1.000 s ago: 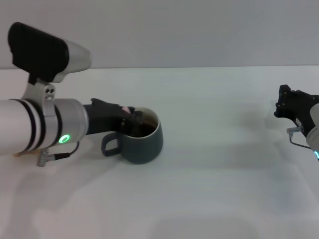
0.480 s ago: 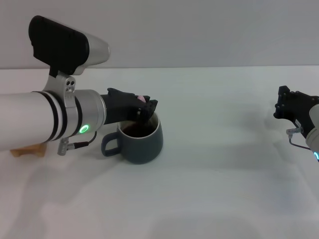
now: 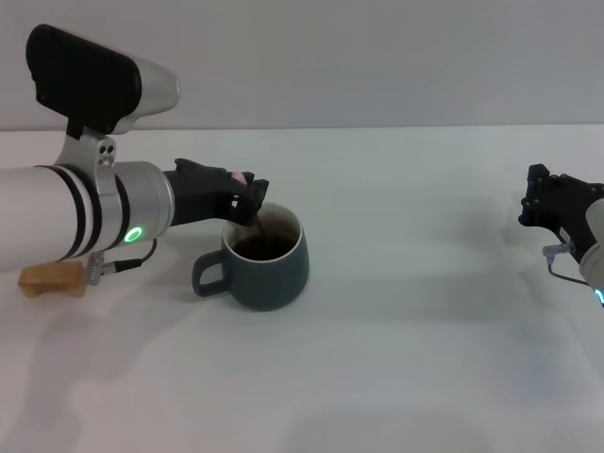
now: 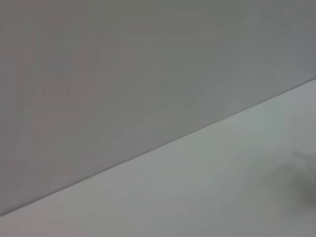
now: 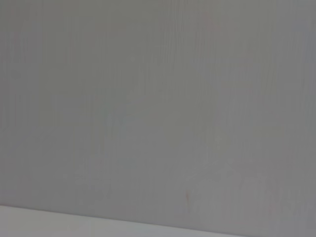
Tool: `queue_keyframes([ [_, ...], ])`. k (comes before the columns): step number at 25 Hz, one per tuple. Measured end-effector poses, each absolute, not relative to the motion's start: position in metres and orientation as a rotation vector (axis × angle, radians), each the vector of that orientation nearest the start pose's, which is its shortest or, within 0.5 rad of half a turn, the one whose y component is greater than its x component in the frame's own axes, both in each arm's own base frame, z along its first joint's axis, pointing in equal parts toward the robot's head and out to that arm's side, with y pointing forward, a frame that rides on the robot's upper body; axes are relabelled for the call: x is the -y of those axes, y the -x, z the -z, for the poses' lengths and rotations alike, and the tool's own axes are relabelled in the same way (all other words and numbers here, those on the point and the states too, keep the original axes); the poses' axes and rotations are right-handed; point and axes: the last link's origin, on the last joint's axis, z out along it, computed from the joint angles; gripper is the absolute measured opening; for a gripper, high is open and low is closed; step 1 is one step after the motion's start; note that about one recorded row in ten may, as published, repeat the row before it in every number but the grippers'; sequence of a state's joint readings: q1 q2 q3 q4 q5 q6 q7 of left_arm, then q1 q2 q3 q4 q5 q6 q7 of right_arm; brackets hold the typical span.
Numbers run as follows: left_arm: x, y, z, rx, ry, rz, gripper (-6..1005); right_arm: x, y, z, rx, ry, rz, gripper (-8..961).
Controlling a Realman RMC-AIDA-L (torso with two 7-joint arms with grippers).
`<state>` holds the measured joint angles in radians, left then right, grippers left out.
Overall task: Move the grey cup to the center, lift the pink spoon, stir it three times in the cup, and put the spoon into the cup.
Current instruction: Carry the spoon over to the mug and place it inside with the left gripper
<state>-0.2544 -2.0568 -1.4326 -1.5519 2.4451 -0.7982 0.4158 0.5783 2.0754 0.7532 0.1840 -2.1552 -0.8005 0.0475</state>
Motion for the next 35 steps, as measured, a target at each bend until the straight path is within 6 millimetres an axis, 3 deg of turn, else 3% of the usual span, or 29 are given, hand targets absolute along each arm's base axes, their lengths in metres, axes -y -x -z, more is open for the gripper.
queue_keyframes([
  [11,-0.333,0.182,0.007,0.835,2.288,0.134,143,-0.376,-0.315,0.047,-0.644,1.755,-0.456,0],
  [21,-0.323,0.167,0.016,0.824,2.353,0.160,143,-0.377,-0.312,0.048,-0.639,1.758,-0.464,0],
  [29,-0.331,0.154,0.029,0.788,2.393,0.218,143,-0.377,-0.313,0.048,-0.641,1.758,-0.463,0],
  [35,-0.345,0.157,0.035,0.781,2.356,0.239,143,-0.376,-0.313,0.048,-0.642,1.757,-0.462,0],
])
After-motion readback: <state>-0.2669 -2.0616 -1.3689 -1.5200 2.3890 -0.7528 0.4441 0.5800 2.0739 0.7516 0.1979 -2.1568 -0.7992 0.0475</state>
